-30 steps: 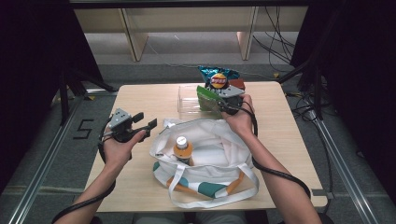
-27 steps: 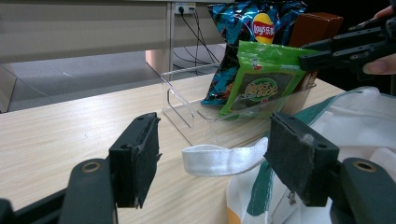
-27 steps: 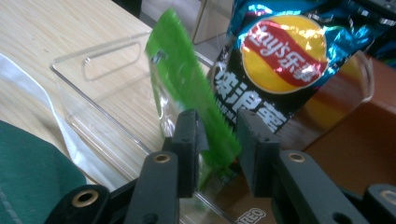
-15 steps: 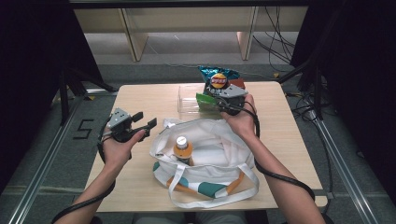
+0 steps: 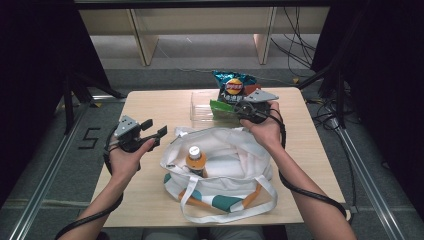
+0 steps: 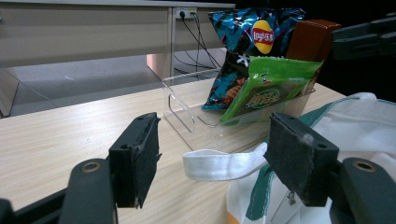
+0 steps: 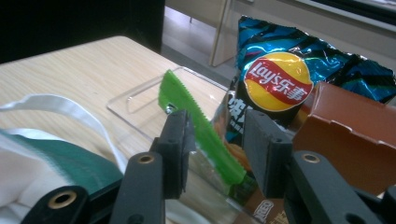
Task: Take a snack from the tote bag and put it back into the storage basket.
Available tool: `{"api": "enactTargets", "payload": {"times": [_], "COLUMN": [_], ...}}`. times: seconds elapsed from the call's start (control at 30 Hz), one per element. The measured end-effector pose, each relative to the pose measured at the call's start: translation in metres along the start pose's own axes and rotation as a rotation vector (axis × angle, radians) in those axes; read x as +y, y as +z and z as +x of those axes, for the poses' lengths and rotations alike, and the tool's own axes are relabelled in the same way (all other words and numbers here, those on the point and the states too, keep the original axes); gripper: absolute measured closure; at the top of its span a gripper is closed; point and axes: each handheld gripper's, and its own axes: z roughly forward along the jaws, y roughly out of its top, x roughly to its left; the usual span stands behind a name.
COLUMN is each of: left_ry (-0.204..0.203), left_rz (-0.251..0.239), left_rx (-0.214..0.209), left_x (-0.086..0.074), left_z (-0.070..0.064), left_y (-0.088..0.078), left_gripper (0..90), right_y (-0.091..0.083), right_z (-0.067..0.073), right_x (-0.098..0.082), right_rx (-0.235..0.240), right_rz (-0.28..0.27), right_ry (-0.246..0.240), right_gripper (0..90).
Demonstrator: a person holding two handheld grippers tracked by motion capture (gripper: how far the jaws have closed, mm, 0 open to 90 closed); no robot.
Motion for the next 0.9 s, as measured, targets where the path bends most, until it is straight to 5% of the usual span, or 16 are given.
{"api": "enactTargets", "payload": {"times": [0.9], "left_ry": [0.011], "left_rz": [0.002], "left_rx": [-0.012], "left_x": [-0.002], "left_z": [-0.002], "left_y": [0.004], "left_gripper": [33.6], "right_y": [-0.060], "right_z": [0.003], "right_x": [-0.038], "right_rx": [0.058], "right_rz": [-0.016], "right_ry": [0.130], "right_gripper": [51.2]}}
